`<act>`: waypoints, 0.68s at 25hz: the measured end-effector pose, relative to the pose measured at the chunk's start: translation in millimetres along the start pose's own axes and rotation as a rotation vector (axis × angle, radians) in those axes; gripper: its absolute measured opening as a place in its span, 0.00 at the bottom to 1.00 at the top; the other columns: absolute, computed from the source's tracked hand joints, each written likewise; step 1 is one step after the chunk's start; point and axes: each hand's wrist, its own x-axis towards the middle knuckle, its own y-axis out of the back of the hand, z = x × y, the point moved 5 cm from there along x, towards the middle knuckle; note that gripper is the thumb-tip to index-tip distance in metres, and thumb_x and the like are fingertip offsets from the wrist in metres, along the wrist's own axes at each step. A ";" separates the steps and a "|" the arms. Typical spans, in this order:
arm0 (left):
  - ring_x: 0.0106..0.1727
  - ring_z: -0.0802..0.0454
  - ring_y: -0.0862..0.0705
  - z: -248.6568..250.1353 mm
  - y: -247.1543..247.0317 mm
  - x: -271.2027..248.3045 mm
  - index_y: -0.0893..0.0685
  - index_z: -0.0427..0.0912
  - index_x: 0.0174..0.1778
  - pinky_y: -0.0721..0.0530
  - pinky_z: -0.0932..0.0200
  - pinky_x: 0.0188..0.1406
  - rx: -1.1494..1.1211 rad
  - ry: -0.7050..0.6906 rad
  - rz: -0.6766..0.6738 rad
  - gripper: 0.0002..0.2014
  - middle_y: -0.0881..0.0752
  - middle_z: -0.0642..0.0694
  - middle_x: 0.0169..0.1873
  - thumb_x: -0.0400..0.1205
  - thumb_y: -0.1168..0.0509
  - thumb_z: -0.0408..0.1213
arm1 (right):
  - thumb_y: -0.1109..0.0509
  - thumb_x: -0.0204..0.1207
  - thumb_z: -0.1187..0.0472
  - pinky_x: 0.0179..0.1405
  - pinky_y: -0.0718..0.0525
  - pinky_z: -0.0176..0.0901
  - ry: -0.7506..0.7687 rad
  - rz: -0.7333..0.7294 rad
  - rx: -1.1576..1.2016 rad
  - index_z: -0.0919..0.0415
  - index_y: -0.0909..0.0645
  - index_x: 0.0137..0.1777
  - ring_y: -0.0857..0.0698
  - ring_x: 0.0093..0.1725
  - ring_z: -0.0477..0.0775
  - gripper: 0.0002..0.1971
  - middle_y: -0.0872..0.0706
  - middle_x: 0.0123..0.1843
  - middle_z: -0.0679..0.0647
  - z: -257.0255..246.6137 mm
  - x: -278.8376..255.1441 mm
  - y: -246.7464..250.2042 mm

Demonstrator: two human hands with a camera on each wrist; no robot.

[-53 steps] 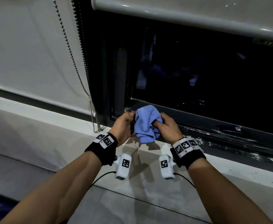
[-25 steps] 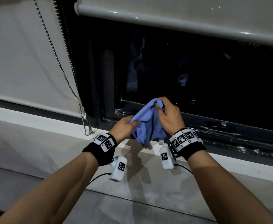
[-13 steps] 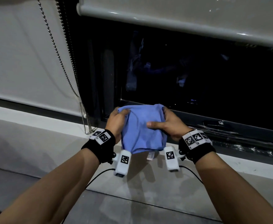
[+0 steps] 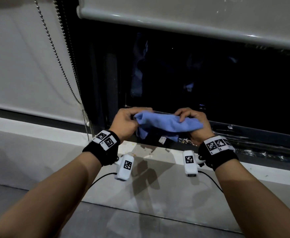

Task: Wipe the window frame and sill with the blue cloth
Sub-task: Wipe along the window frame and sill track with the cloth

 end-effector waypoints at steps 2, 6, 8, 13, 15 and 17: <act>0.61 0.51 0.12 3.5 0.9 3.1 0.08 0.49 0.53 0.16 0.59 0.60 -0.051 -0.006 0.007 0.22 0.09 0.51 0.55 0.76 0.33 0.16 | 0.28 0.61 0.62 0.57 0.19 0.44 0.061 -0.017 -0.013 0.58 0.17 0.45 0.13 0.49 0.43 0.11 0.13 0.48 0.51 -8.4 1.0 -0.9; 0.57 0.48 0.12 -0.1 0.7 6.4 0.14 0.46 0.61 0.13 0.55 0.54 -0.180 0.104 -0.019 0.23 0.10 0.44 0.55 0.81 0.41 0.15 | 0.31 0.72 0.71 0.52 0.17 0.37 0.099 -0.067 -0.033 0.70 0.24 0.48 0.12 0.48 0.45 0.07 0.09 0.46 0.46 -7.9 2.9 4.9; 0.54 0.49 0.11 4.1 1.6 3.4 0.11 0.39 0.50 0.14 0.59 0.49 -0.152 0.080 -0.045 0.23 0.09 0.44 0.52 0.77 0.45 0.11 | 0.32 0.75 0.73 0.53 0.16 0.40 0.062 -0.088 -0.061 0.70 0.23 0.50 0.12 0.50 0.47 0.05 0.09 0.48 0.45 -2.5 4.7 9.5; 0.59 0.43 0.12 5.2 8.3 1.7 0.09 0.35 0.34 0.14 0.51 0.57 -0.173 0.102 -0.074 0.19 0.09 0.40 0.55 0.70 0.46 0.19 | 0.36 0.71 0.86 0.57 0.18 0.36 -0.005 -0.242 -0.257 0.63 0.16 0.34 0.12 0.50 0.38 0.19 0.10 0.43 0.47 0.7 8.4 13.6; 0.53 0.37 0.12 3.0 6.2 0.8 0.09 0.33 0.35 0.15 0.44 0.50 -0.274 0.166 -0.071 0.15 0.10 0.39 0.55 0.72 0.43 0.25 | 0.43 0.63 0.86 0.57 0.18 0.36 -0.018 -0.228 -0.338 0.58 0.16 0.29 0.13 0.46 0.38 0.24 0.11 0.36 0.46 1.0 10.9 12.1; 0.46 0.40 0.12 0.8 8.0 2.1 0.09 0.36 0.41 0.15 0.41 0.46 -0.173 0.139 -0.006 0.09 0.09 0.41 0.50 0.78 0.34 0.25 | 0.46 0.55 0.75 0.56 0.17 0.41 -0.087 -0.188 -0.356 0.52 0.13 0.30 0.13 0.45 0.45 0.23 0.10 0.38 0.46 5.7 12.6 9.7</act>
